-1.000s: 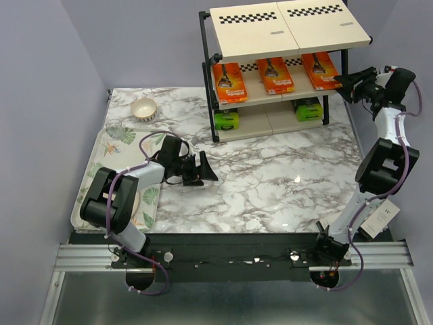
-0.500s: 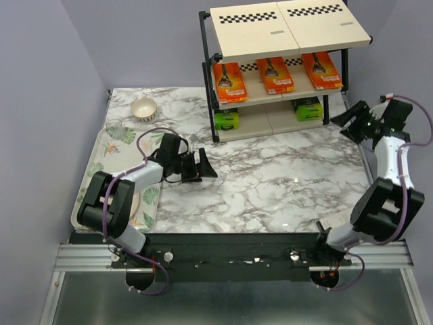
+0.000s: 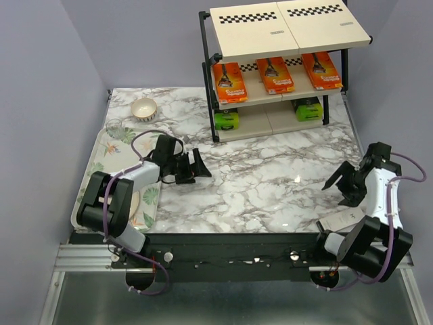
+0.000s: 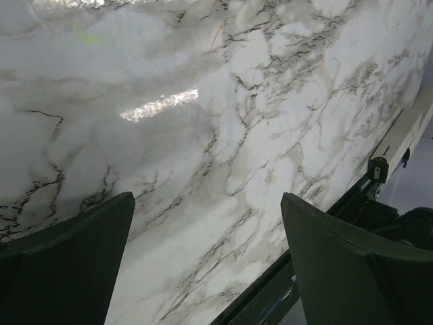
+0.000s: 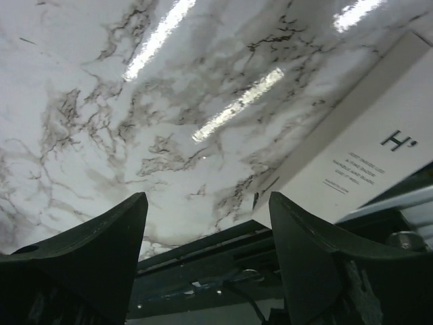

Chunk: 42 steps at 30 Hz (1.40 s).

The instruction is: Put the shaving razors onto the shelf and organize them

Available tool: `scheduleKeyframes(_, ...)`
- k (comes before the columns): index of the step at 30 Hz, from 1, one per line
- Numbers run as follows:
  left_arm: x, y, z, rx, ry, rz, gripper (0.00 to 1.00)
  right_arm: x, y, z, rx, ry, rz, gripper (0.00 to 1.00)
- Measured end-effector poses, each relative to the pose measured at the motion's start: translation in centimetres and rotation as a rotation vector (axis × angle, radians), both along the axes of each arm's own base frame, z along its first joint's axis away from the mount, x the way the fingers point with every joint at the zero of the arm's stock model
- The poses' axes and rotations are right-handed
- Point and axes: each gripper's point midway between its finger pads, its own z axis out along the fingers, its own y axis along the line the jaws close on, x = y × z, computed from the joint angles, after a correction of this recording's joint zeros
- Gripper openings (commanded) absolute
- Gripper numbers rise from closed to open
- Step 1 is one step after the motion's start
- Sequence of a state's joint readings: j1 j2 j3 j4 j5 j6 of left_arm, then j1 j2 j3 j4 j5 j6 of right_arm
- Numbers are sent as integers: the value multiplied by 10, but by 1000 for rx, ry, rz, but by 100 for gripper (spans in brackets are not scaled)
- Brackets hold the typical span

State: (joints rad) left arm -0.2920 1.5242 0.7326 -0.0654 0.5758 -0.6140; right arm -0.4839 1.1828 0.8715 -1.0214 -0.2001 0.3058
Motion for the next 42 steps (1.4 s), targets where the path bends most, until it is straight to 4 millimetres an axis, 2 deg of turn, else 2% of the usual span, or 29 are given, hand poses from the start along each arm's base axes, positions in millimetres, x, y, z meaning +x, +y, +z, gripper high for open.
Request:
scheduleKeyframes(3, 0, 1, -13, 14, 65, 6, 98, -7, -12, 9, -69, 40, -26, 77)
scheduleKeyframes(6, 13, -4, -12, 9, 71, 6, 98, -3, -19, 21, -101, 30, -31, 79)
scheduleKeyframes(8, 26, -9, -12, 2, 75, 8, 98, 9, -23, 39, -120, -33, 29, 81)
scheduleKeyframes(9, 30, -10, -12, 1, 72, 9, 98, 15, -25, 48, -133, -62, 46, 85)
scheduleKeyframes(11, 38, -13, -11, 1, 68, 8, 98, 34, -35, 72, -192, -148, 167, 85)
scheduleKeyframes(13, 44, -14, -11, 3, 60, 6, 98, 46, -45, 84, -252, -190, 275, 84)
scheduleKeyframes(14, 45, -13, -11, 7, 57, 6, 98, 49, -48, 84, -270, -185, 329, 84)
scheduleKeyframes(17, 45, -12, -12, 16, 52, 5, 98, 43, -52, 67, -279, -134, 474, 81)
scheduleKeyframes(21, 42, -9, -12, 28, 40, 6, 98, 3, -40, 27, -220, -13, 650, 71)
scheduleKeyframes(22, 40, -8, -12, 34, 37, 7, 98, -12, -37, 18, -216, 19, 703, 57)
scheduleKeyframes(24, 36, -5, -13, 44, 31, 9, 98, -37, -33, 6, -218, 62, 791, 41)
scheduleKeyframes(25, 35, -4, -13, 48, 28, 10, 98, -46, -32, 4, -233, 71, 821, 11)
scheduleKeyframes(26, 34, -2, -13, 55, 22, 13, 98, -54, -33, 2, -259, 73, 861, 1)
scheduleKeyframes(31, 33, 0, -13, 68, 16, 15, 98, -84, -42, -5, -383, 117, 1022, 1)
scheduleKeyframes(42, 32, 1, -13, 94, 9, 6, 98, -121, -58, -54, -304, 339, 1132, 1)
